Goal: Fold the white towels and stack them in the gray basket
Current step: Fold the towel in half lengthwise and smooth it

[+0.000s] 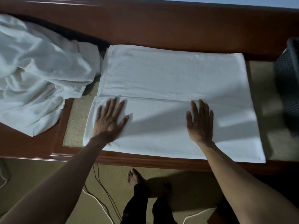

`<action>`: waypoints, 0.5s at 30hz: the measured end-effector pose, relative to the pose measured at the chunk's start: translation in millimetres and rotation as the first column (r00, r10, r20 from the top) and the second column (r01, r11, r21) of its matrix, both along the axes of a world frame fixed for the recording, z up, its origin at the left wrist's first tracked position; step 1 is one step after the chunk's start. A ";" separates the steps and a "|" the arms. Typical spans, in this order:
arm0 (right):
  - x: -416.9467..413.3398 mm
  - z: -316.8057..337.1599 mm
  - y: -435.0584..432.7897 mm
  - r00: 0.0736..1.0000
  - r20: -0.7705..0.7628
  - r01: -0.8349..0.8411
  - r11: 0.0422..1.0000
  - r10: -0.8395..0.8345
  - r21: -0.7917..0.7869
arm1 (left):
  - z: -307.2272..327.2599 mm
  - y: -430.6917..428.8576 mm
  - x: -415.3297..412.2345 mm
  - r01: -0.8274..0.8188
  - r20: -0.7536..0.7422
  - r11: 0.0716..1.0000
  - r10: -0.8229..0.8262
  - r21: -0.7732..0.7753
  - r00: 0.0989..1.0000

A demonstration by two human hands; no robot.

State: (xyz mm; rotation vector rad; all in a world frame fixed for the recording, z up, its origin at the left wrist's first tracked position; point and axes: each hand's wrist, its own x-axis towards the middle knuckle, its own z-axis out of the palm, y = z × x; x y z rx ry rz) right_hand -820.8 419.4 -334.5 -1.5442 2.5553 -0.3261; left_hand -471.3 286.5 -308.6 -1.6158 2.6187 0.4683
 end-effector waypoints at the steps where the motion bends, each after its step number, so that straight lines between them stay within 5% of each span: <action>1: 0.2 1.4 -0.1 1.000 0.011 0.000 1.000 0.000 0.007 | 2.0 -2.5 5.4 0.007 -0.004 1.000 -0.007 -0.001 1.000; 10: 2.2 8.8 -6.6 0.998 -0.047 0.026 0.996 -0.030 -0.090 | 1.0 -17.8 32.1 -0.081 -0.046 0.997 0.080 -0.002 0.996; 15: -23.4 18.7 -49.2 0.993 -0.023 0.114 0.982 -0.119 -0.149 | 15.5 -45.4 -2.8 -0.112 -0.242 0.987 0.082 -0.113 0.967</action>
